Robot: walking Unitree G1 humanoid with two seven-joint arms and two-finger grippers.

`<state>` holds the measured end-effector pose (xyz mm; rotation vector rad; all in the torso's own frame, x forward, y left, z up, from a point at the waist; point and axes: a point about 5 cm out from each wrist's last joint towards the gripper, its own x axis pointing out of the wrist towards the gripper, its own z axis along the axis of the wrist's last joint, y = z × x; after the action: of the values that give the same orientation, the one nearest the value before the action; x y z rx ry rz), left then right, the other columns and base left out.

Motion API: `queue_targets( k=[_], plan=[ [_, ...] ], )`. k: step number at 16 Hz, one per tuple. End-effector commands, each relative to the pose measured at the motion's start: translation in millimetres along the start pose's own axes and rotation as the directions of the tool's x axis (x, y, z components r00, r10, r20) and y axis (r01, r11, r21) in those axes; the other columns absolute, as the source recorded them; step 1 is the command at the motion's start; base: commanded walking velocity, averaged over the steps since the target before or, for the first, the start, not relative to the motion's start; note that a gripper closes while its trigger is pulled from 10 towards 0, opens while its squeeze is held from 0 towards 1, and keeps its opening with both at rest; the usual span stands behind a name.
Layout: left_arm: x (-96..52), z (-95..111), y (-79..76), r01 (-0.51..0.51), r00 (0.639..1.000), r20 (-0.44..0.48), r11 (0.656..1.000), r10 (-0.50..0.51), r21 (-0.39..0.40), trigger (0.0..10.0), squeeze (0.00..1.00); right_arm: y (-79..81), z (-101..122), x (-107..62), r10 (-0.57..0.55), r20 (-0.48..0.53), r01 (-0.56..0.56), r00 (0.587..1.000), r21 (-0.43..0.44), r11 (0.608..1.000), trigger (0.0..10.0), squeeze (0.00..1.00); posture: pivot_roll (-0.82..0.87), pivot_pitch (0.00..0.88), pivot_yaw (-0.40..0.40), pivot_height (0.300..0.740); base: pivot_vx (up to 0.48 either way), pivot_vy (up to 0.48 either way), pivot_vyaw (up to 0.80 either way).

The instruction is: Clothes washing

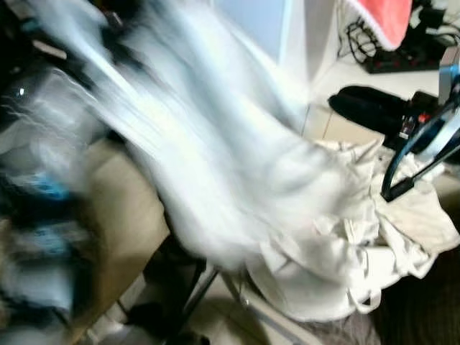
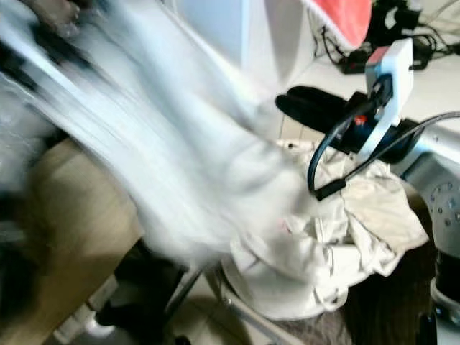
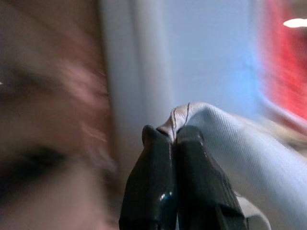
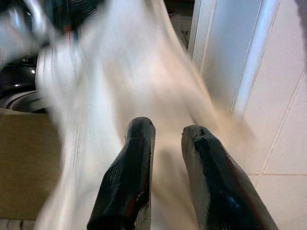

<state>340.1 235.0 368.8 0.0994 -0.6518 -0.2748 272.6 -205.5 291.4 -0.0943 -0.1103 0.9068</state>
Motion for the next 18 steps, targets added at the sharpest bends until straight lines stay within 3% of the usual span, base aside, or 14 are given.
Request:
queue_targets(
  k=[1,3,5,7,9,10,11,12,13,14,15,16,17,18],
  plan=[
    [-0.8,51.0,37.4,-0.226,0.96,0.204,0.961,0.192,0.16,0.0,0.0,3.4,5.2,3.1,0.013,0.022,-0.013,1.0,-0.025,1.0,10.0,0.0,-0.09,0.0,0.063,0.74,0.0,0.0,0.0],
    [-0.5,104.0,71.0,-0.451,0.883,0.33,0.796,0.333,0.404,0.0,0.0,6.5,6.1,8.6,0.03,0.027,-0.029,0.999,-0.03,0.999,10.0,0.0,-0.08,0.0,0.064,0.74,0.0,0.0,0.0],
    [0.4,107.8,75.6,-0.44,0.897,0.302,0.718,0.324,0.539,0.0,0.0,12.9,4.6,14.3,0.059,0.025,-0.058,0.998,-0.031,0.998,10.0,0.0,-0.08,0.0,0.065,0.74,0.0,0.0,0.0],
    [0.2,81.6,84.2,-0.385,0.914,0.197,0.598,0.355,0.703,0.0,0.0,27.1,-0.5,22.9,0.112,0.003,-0.111,0.994,-0.033,0.993,10.0,0.0,-0.09,0.0,0.069,0.74,0.0,0.0,0.0],
    [-6.3,53.7,93.5,-0.331,0.902,0.101,0.524,0.419,0.785,0.0,0.0,38.5,-4.2,29.1,0.151,-0.013,-0.151,0.989,-0.034,0.988,10.0,0.0,-0.09,0.0,0.07,0.74,0.0,0.0,0.0],
    [-16.7,29.9,104.9,-0.255,0.873,-0.01,0.473,0.488,0.844,0.0,0.0,45.2,-8.5,32.7,0.17,-0.032,-0.171,0.985,-0.032,0.985,10.0,0.0,-0.1,0.0,0.072,0.74,0.0,0.0,0.0],
    [-25.1,14.4,112.5,-0.182,0.838,-0.106,0.457,0.536,0.871,0.0,0.0,48.6,-12.1,34.0,0.179,-0.053,-0.181,0.982,-0.033,0.983,10.0,0.0,-0.1,0.0,0.072,0.74,0.0,0.0,0.0],
    [-49.8,-17.9,127.8,-0.044,0.719,-0.31,0.486,0.622,0.873,0.0,0.0,56.1,-19.3,36.0,0.2,-0.092,-0.204,0.975,-0.03,0.979,10.0,0.0,-0.1,0.0,0.072,0.74,0.0,0.0,0.0],
    [-62.7,-32.1,131.7,0.021,0.651,-0.414,0.53,0.637,0.848,0.0,0.0,58.8,-21.9,36.3,0.209,-0.107,-0.213,0.972,-0.029,0.977,10.0,0.0,-0.1,0.0,0.073,0.74,0.0,0.0,0.0],
    [-94.7,-67.3,132.3,0.154,0.458,-0.662,0.68,0.594,0.717,10.0,0.0,64.1,-27.2,37.1,0.226,-0.138,-0.232,0.964,-0.028,0.972,10.0,0.0,-0.1,0.0,0.07,0.74,0.0,0.0,0.0],
    [-115.7,-87.7,127.9,0.198,0.325,-0.79,0.78,0.519,0.594,10.0,0.0,67.3,-31.0,38.3,0.236,-0.162,-0.243,0.958,-0.028,0.97,10.0,0.0,-0.09,0.0,0.068,0.74,0.0,0.0,0.0],
    [-120.7,-91.9,126.7,0.202,0.289,-0.816,0.802,0.5,0.563,10.0,0.09,68.3,-32.3,38.8,0.238,-0.17,-0.247,0.956,-0.029,0.969,10.0,0.0,-0.09,0.0,0.068,0.74,0.0,0.0,0.0],
    [-127.9,-92.4,130.2,0.216,0.245,-0.821,0.796,0.516,0.565,10.0,1.0,69.6,-36.2,40.4,0.241,-0.2,-0.254,0.95,-0.039,0.966,10.0,0.0,-0.09,0.0,0.065,0.74,0.0,0.0,0.0],
    [-129.9,-83.8,139.4,0.212,0.238,-0.778,0.75,0.582,0.626,10.0,1.0,69.7,-38.8,41.6,0.238,-0.216,-0.254,0.947,-0.046,0.966,10.0,0.0,-0.09,0.0,0.064,0.74,0.0,0.0,0.0]
  ],
)
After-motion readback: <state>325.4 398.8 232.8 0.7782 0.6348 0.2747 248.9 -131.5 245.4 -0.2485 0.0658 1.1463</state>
